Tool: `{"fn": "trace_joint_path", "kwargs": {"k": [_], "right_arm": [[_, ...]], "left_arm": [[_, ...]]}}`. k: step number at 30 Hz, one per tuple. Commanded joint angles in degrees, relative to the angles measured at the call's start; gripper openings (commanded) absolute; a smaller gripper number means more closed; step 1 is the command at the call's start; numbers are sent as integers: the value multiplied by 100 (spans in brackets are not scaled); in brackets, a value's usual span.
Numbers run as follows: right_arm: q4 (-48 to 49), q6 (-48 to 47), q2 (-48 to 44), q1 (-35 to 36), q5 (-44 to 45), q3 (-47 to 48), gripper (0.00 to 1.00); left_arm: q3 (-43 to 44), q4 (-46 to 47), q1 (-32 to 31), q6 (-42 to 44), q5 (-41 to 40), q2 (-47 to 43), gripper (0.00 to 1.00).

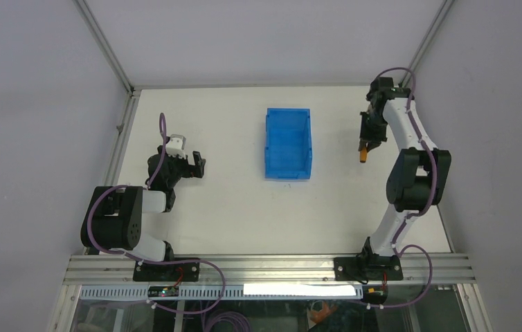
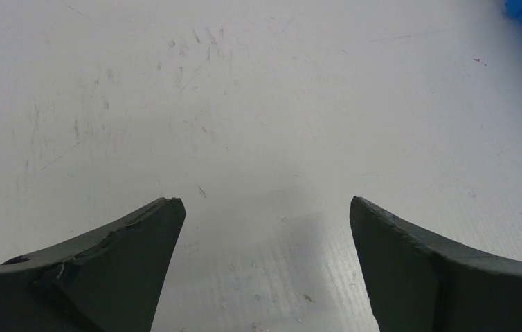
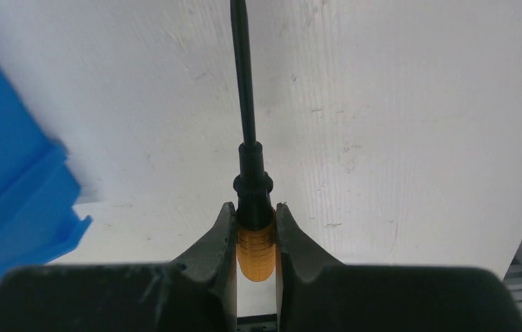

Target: Put the screwdriver in the bin

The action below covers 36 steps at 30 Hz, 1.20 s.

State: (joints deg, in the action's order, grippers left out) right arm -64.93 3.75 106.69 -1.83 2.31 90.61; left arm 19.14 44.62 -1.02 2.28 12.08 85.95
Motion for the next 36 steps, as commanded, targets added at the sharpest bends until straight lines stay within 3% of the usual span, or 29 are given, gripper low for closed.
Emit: {"fn": "trace_joint_path", "kwargs": {"k": [1, 6, 15, 24, 31, 33, 36], "right_arm": [[-718, 317, -679, 162, -143, 961, 0], [-589, 745, -897, 1217, -592, 1585, 0], [546, 1385, -359, 3144, 378, 1996, 0], [1023, 1592, 958, 3474, 642, 1574, 0], [1521, 1785, 1321, 3494, 892, 1120, 0], [1590, 1848, 1375, 3492, 914, 1008, 7], [1670, 1878, 1439, 3486, 940, 922, 28]], "left_arm": [[126, 424, 50, -36, 110, 16, 99], [126, 423, 52, -31, 111, 14, 99], [127, 423, 56, -35, 109, 15, 99], [126, 420, 55, -33, 109, 17, 99], [126, 416, 57, -31, 108, 17, 99], [125, 417, 50, -35, 103, 13, 99], [130, 418, 55, -35, 103, 18, 99]]}}
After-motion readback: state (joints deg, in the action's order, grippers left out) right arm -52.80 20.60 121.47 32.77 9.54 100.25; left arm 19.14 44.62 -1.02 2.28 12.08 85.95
